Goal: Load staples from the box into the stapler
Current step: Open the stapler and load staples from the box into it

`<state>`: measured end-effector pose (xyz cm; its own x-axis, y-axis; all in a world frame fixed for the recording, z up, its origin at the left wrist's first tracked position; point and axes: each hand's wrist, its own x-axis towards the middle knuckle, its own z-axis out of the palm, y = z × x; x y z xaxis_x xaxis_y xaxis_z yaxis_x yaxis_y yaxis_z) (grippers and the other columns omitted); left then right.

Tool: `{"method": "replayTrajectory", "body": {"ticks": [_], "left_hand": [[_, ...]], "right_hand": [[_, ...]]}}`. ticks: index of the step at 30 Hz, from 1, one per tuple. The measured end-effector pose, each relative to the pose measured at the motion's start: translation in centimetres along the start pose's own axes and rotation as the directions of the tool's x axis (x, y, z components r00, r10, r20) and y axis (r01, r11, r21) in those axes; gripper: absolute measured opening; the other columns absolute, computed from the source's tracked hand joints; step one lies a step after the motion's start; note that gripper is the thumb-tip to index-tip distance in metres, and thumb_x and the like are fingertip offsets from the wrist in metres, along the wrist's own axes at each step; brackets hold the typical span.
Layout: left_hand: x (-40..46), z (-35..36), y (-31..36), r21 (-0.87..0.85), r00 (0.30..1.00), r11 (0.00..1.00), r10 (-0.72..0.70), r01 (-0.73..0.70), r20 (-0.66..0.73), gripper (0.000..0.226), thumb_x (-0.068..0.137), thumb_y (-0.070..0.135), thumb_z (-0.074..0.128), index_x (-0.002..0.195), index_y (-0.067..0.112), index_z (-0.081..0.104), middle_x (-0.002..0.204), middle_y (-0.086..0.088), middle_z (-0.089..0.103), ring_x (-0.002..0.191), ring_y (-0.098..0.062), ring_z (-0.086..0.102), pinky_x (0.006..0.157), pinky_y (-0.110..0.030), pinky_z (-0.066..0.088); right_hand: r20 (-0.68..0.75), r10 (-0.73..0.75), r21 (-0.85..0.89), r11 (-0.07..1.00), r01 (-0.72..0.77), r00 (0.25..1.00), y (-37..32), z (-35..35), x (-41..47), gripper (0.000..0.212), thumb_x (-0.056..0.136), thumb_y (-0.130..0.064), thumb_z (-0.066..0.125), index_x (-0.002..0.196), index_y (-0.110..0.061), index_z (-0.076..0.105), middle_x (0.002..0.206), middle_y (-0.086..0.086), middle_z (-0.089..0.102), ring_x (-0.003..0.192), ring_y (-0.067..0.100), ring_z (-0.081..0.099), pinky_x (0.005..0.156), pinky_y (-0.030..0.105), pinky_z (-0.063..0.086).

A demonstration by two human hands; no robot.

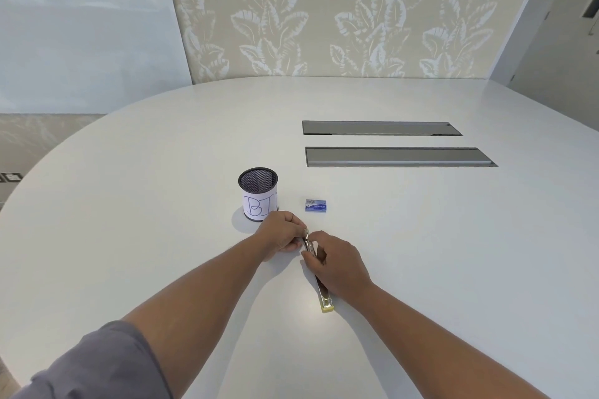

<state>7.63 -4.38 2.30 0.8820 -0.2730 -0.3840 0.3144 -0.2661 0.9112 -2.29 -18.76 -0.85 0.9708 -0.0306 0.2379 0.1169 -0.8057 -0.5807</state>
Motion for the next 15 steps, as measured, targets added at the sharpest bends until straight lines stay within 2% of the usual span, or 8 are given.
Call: {"method": "replayTrajectory", "body": {"ticks": [3,7,10,15], "left_hand": [[-0.01,-0.01,-0.01,0.009,1.000,1.000,-0.001,0.001,-0.006,0.008,0.084,-0.007,0.067,0.089,-0.001,0.070,0.073,-0.016,0.069,0.054,-0.018,0.061,0.054,-0.024,0.056],[-0.08,0.04,-0.02,0.020,1.000,1.000,0.008,-0.007,-0.011,0.009,0.083,-0.007,0.067,0.091,-0.003,0.070,0.072,-0.018,0.068,0.052,-0.018,0.060,0.056,-0.027,0.054],[-0.20,0.11,0.04,0.018,1.000,1.000,0.010,-0.010,-0.009,0.009,0.083,-0.008,0.068,0.090,-0.003,0.069,0.069,-0.017,0.066,0.050,-0.018,0.059,0.053,-0.026,0.051],[-0.40,0.22,0.20,0.014,1.000,1.000,0.001,-0.001,-0.014,0.010,0.083,-0.008,0.069,0.089,-0.001,0.068,0.065,-0.015,0.063,0.049,-0.018,0.056,0.049,-0.024,0.048]], "right_hand": [[0.009,-0.005,0.031,1.000,0.005,1.000,-0.07,-0.09,-0.09,0.016,0.092,-0.038,0.053,0.108,-0.036,0.053,0.078,-0.012,0.061,0.069,0.005,0.054,0.065,0.028,0.044],[0.005,-0.020,0.086,0.996,0.020,1.000,0.19,-0.23,-0.16,0.017,0.089,-0.026,0.056,0.104,-0.034,0.054,0.099,-0.023,0.055,0.079,-0.005,0.049,0.069,0.018,0.038],[0.025,-0.006,0.136,0.991,0.003,1.000,0.38,-0.37,-0.13,0.022,0.087,-0.021,0.059,0.102,-0.036,0.055,0.101,-0.029,0.057,0.092,-0.003,0.048,0.075,0.012,0.037],[0.028,-0.008,0.203,0.979,0.002,1.000,0.22,-0.38,0.09,0.031,0.088,-0.020,0.061,0.110,-0.041,0.059,0.094,-0.028,0.059,0.093,0.003,0.049,0.080,0.017,0.039]]}}
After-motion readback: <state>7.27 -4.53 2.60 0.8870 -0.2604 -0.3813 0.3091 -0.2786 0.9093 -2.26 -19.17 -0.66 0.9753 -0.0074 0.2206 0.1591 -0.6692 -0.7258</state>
